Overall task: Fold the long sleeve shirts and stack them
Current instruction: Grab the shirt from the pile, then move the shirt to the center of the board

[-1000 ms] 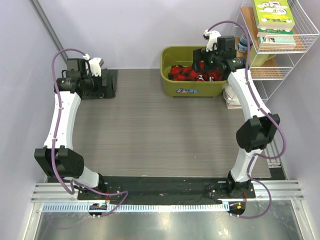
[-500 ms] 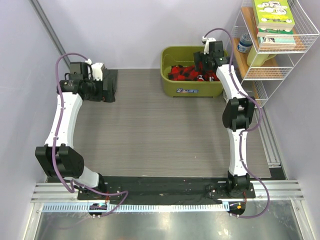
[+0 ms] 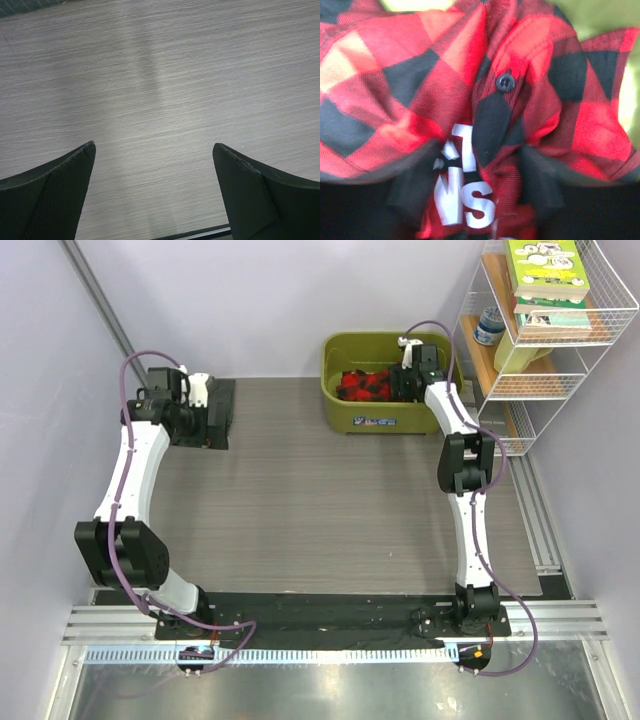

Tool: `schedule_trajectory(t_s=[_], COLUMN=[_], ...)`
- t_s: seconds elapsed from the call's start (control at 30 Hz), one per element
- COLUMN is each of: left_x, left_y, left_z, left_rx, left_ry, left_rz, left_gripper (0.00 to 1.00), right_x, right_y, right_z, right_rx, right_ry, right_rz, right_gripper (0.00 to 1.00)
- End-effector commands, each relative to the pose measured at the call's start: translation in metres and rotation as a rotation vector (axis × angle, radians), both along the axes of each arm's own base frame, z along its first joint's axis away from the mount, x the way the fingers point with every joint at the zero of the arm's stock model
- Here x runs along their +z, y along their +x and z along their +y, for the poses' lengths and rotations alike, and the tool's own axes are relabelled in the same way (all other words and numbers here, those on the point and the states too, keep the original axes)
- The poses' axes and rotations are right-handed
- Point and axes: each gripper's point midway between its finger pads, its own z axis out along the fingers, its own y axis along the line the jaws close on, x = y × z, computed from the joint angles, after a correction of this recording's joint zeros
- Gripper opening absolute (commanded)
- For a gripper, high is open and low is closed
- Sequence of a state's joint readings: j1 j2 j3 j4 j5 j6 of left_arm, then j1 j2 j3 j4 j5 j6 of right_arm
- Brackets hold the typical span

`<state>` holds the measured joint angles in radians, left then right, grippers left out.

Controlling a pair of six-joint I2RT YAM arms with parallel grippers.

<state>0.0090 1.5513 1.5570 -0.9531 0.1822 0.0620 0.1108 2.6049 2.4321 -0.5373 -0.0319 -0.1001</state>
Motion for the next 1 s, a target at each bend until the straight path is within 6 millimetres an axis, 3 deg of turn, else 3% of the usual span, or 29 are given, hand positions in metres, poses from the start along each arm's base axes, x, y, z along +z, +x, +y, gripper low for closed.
schedule_trajectory(t_s=[0.0, 0.03, 0.1, 0.13, 0.2, 0.23, 0.27, 0.33, 0.37, 0.43, 0.47, 0.53, 0.57, 0.6, 0.67, 0.7, 0.83, 0.93, 0.97], left_x=[0.007, 0.008, 0.008, 0.007, 0.012, 0.012, 0.013, 0.022, 0.023, 0.029, 0.031, 0.036, 0.038, 0.04, 0.043, 0.047, 0.054, 0.061, 0.062], left_y=[0.007, 0.008, 0.011, 0.013, 0.017, 0.019, 0.021, 0.025, 0.026, 0.029, 0.029, 0.033, 0.033, 0.033, 0.034, 0.034, 0.032, 0.031, 0.031], left_z=[0.007, 0.007, 0.007, 0.006, 0.007, 0.002, 0.001, -0.002, -0.005, -0.007, -0.01, -0.011, -0.014, -0.014, -0.018, -0.017, -0.018, -0.016, -0.012], left_rx=[0.002, 0.003, 0.01, 0.015, 0.035, 0.026, 0.028, 0.027, 0.036, 0.034, 0.027, 0.038, 0.033, 0.035, 0.041, 0.042, 0.055, 0.071, 0.082], left_ry=[0.033, 0.032, 0.029, 0.023, 0.002, -0.031, -0.054, -0.113, -0.146, -0.184, -0.207, -0.236, -0.255, -0.268, -0.299, -0.31, -0.339, -0.363, -0.369], left_rz=[-0.024, -0.027, -0.029, -0.025, -0.033, -0.027, -0.026, -0.037, -0.035, -0.047, -0.054, -0.071, -0.077, -0.083, -0.091, -0.103, -0.13, -0.156, -0.164], left_gripper=[1.0, 1.0, 1.0, 1.0, 1.0, 1.0, 1.0, 1.0, 1.0, 1.0, 1.0, 1.0, 1.0, 1.0, 1.0, 1.0, 1.0, 1.0, 1.0], right_x=[0.04, 0.061, 0.112, 0.159, 0.216, 0.272, 0.301, 0.341, 0.383, 0.399, 0.426, 0.452, 0.464, 0.492, 0.529, 0.553, 0.617, 0.632, 0.629], right_y=[0.022, 0.025, 0.03, 0.026, 0.02, 0.003, -0.005, -0.03, -0.058, -0.081, -0.107, -0.134, -0.152, -0.179, -0.213, -0.245, -0.319, -0.346, -0.345], right_z=[0.01, 0.011, 0.019, 0.023, 0.034, 0.041, 0.045, 0.062, 0.076, 0.09, 0.103, 0.12, 0.137, 0.142, 0.153, 0.168, 0.182, 0.185, 0.185], right_rx=[0.032, 0.033, 0.056, 0.05, 0.079, 0.089, 0.093, 0.154, 0.191, 0.239, 0.272, 0.327, 0.367, 0.394, 0.431, 0.479, 0.522, 0.511, 0.484], right_ry=[0.021, 0.026, 0.055, 0.093, 0.158, 0.205, 0.26, 0.324, 0.356, 0.369, 0.395, 0.414, 0.424, 0.438, 0.465, 0.483, 0.528, 0.57, 0.573], right_rz=[-0.127, -0.167, -0.274, -0.351, -0.463, -0.548, -0.599, -0.645, -0.703, -0.711, -0.749, -0.787, -0.805, -0.86, -0.941, -0.995, -1.184, -1.217, -1.205], right_gripper=[0.49, 0.19, 0.02, 0.01, 0.01, 0.01, 0.01, 0.01, 0.01, 0.01, 0.01, 0.01, 0.01, 0.01, 0.01, 0.01, 0.01, 0.01, 0.01])
